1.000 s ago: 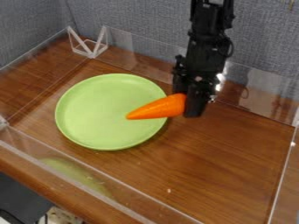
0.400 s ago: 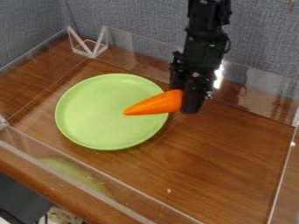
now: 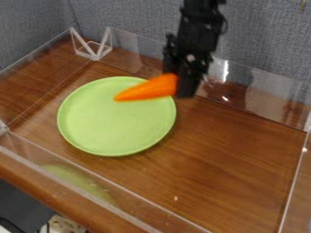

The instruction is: Put the carrot on the left side

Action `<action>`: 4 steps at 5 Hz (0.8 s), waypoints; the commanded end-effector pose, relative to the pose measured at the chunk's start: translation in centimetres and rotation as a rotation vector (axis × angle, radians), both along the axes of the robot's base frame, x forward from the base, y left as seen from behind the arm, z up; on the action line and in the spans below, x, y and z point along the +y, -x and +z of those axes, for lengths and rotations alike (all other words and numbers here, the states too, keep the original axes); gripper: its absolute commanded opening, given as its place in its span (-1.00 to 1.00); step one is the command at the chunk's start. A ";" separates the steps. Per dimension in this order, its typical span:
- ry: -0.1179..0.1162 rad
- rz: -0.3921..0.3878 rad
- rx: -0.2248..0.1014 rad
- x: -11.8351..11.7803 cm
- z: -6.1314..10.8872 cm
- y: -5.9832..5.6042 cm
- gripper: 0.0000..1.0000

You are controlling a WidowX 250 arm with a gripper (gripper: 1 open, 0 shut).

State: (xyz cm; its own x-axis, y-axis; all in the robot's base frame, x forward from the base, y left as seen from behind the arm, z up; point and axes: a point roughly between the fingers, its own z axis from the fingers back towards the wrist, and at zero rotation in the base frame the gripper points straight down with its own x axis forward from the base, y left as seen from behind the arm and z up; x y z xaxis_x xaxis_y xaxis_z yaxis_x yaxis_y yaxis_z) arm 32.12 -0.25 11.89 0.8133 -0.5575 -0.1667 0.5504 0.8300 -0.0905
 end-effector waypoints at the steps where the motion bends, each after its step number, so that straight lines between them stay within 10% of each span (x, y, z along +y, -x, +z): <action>1: -0.010 0.063 -0.115 2.0 3.7 0.5 -1.00; 4: 0.045 0.052 -0.111 -0.7 0.7 -0.7 -1.00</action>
